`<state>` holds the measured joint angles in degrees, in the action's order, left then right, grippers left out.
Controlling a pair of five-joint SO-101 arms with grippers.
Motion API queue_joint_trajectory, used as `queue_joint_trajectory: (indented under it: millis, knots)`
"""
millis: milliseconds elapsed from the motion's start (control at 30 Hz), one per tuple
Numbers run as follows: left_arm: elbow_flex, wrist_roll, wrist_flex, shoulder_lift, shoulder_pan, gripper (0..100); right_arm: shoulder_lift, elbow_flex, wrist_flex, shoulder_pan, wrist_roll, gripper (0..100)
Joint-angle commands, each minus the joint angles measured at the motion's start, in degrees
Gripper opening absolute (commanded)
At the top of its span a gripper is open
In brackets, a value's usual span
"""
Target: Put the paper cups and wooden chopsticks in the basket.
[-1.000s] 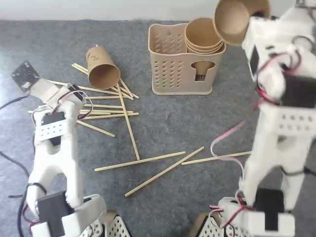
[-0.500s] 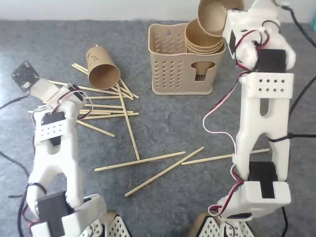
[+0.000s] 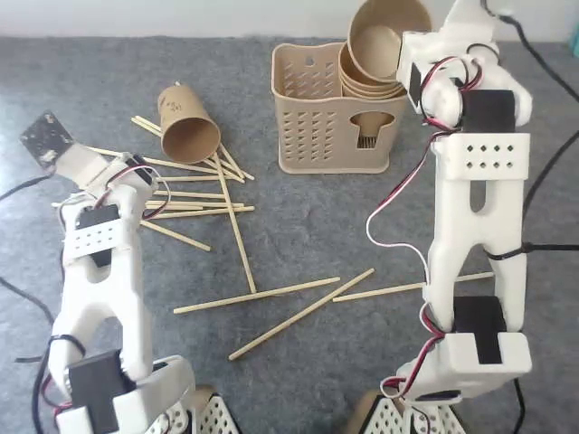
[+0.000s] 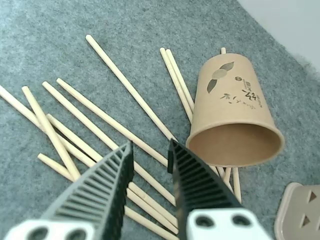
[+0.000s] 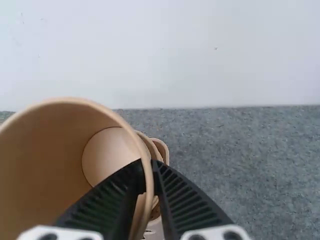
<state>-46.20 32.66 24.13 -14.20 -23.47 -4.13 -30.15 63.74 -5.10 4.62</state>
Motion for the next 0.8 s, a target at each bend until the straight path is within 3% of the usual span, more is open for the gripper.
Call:
queue_joint_trajectory:
  millis: [0, 133, 467, 567, 667, 767]
  knots:
    - [2.77, -0.62, -1.41, -0.18, 0.62, 11, 0.66, -2.29, 0.31, -0.40, 0.62, 9.0]
    - [2.77, -0.62, -1.41, -0.18, 0.62, 11, 1.45, -2.64, 0.31, -0.40, 0.62, 20.8]
    - [2.77, -0.62, -1.41, -0.18, 0.62, 11, 7.78, -14.33, 11.82, -0.04, 0.62, 18.9]
    - [2.77, -0.62, -1.41, -0.18, 0.62, 11, 10.86, -16.44, 18.95, -0.04, 0.70, 14.7]
    - [2.77, -0.62, -1.41, -0.18, 0.62, 11, 14.46, -16.53, 25.01, -0.04, 0.79, 1.7]
    - [2.77, -0.62, -1.41, -0.18, 0.70, 11, 16.92, -16.35, 28.70, 1.19, 0.79, 2.5]
